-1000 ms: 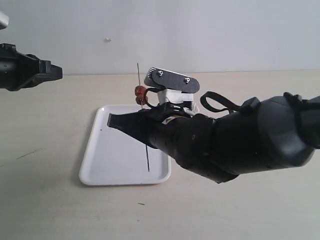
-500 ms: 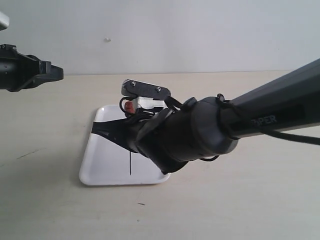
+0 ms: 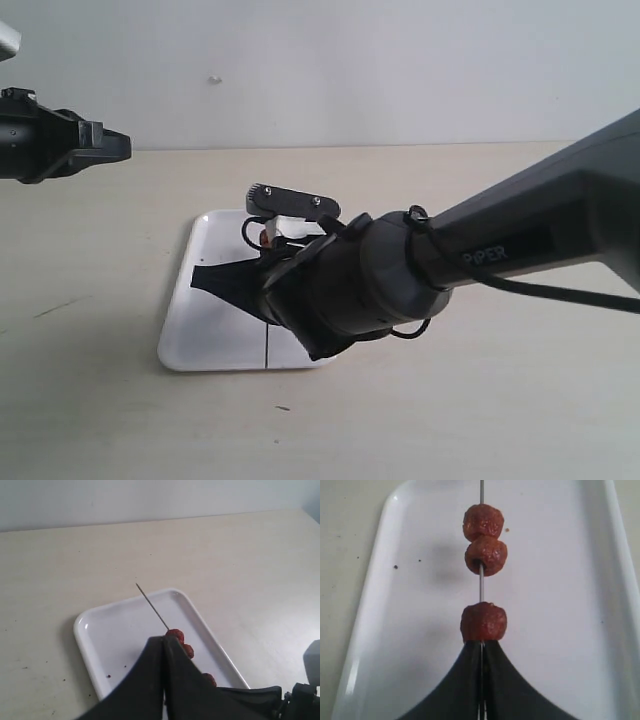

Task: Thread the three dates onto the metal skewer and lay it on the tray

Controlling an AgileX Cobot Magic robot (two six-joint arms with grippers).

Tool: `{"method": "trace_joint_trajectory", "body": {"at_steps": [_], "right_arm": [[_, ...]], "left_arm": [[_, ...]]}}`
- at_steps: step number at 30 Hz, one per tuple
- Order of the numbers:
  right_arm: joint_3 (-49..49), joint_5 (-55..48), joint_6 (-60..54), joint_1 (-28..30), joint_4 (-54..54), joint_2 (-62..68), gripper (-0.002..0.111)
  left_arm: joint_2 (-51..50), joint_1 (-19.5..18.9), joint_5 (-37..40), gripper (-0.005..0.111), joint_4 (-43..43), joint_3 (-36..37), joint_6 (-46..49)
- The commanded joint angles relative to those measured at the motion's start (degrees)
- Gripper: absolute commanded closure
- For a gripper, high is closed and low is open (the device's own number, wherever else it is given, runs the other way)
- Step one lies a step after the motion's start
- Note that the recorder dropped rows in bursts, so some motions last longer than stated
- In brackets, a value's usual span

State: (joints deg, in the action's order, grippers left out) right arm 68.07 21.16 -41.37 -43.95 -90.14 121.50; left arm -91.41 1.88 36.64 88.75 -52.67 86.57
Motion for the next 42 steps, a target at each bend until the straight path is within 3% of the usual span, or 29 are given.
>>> {"method": "trace_joint_trajectory", "body": {"at_steps": [1,5,15,28,34,38,42], "right_arm": [[0.3,-1.2,-0.6,0.8,0.2,0.6,0.108],[0.3,-5.9,-0.6,2.7,0.8,0.7,0.104],[0.3,-8.0,-0.6,3.4,0.5,1.2,0.071],[0.3,-5.2,-4.2,3.4,-0.6,-2.1,0.070],[0.2,3.8,-22.1,3.4,-9.8,-7.7,0.070],[-1.9,5.4,-29.9,3.3,-9.8,-12.7,0.070],[-5.0,5.7,-31.3,3.3,-9.8,-18.5,0.070]], "left_arm": [[0.4,0.0,0.7,0.107,0.4,0.2,0.4],[0.4,0.0,0.7,0.107,0.5,0.2,0.4],[0.4,0.0,0.7,0.107,0.5,0.2,0.4],[0.4,0.0,0.7,0.107,0.3,0.2,1.0],[1.8,0.0,0.2,0.107,0.3,1.0,2.3],[7.2,0.0,-5.5,0.107,2.5,4.1,4.7],[17.0,1.3,-17.6,0.107,6.1,9.9,7.2]]}}
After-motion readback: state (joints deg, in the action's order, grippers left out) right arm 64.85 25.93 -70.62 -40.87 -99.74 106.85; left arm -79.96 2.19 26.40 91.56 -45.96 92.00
